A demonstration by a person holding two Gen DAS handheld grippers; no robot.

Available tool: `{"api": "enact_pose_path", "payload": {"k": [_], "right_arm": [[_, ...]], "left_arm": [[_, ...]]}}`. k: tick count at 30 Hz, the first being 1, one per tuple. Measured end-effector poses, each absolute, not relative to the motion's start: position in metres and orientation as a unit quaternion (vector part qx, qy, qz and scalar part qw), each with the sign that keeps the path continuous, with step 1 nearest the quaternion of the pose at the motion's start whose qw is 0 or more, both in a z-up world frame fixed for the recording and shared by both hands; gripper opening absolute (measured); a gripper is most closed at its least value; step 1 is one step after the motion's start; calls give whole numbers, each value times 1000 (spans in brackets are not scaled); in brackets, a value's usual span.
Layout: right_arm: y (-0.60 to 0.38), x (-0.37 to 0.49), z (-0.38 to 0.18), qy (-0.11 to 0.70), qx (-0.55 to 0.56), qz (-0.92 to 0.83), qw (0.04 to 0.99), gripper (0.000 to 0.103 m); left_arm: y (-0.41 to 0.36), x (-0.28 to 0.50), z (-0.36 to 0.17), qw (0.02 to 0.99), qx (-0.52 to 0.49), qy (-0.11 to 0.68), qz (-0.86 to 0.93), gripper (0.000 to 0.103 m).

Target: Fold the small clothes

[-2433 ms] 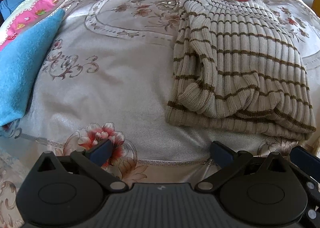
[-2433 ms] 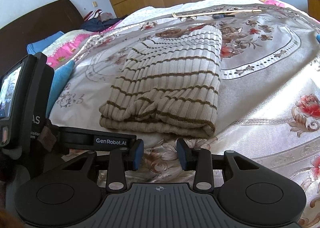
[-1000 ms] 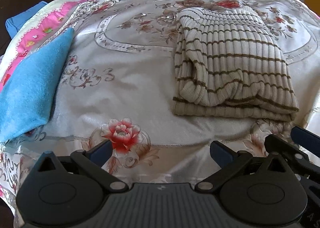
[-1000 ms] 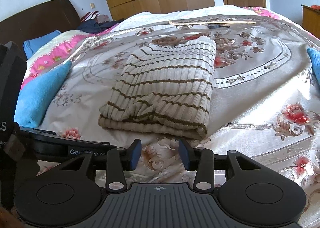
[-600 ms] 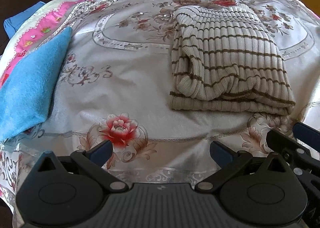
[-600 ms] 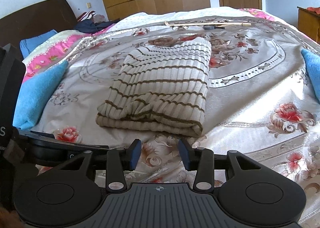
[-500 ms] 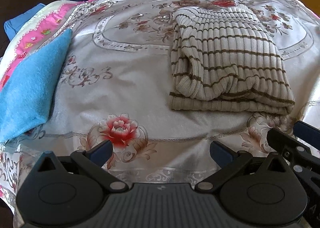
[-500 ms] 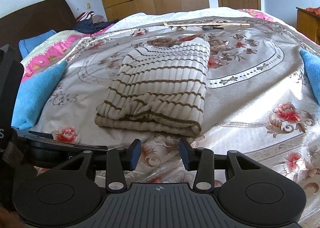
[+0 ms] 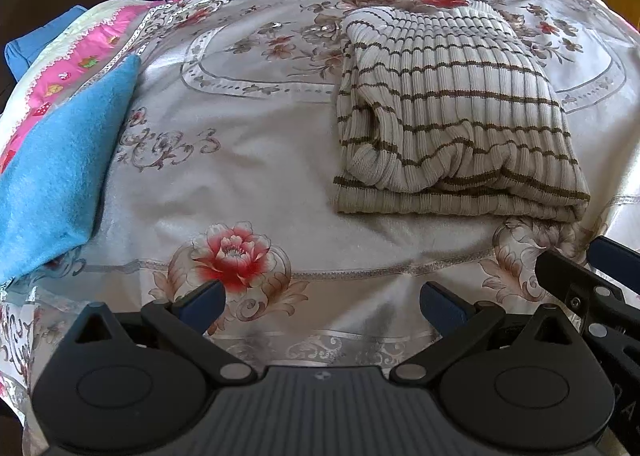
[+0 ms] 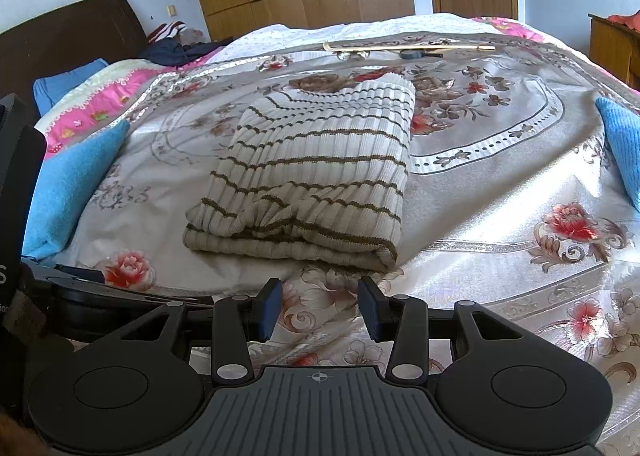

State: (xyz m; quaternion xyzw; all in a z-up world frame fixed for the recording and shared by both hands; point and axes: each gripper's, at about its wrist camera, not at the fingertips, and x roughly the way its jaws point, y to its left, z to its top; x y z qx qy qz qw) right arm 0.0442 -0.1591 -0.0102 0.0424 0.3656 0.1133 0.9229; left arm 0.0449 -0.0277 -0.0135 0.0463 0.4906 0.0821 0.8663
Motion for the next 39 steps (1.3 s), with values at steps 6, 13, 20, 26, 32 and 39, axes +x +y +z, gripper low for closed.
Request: {"api": "enact_pose_path", "payload": {"k": [6, 13, 20, 26, 32, 39], "right_arm": [[-159, 44, -10, 366, 43, 113, 923, 41], [-159, 44, -11, 366, 42, 113, 923, 41], [-159, 44, -11, 366, 42, 113, 923, 41], [-158, 44, -11, 366, 43, 113, 923, 41], [-161, 43, -12, 362, 46, 114, 924, 41], [-161, 44, -11, 363, 45, 115, 923, 41]], "left_arm": [[-29, 44, -13, 868, 52, 486, 84, 103], [-27, 45, -14, 866, 46, 492, 80, 103], [-28, 47, -15, 864, 44, 496, 78, 103], [-28, 47, -16, 863, 44, 498, 76, 103], [-29, 47, -16, 862, 42, 500, 71, 103], [-29, 47, -16, 861, 40, 502, 69, 103]]}}
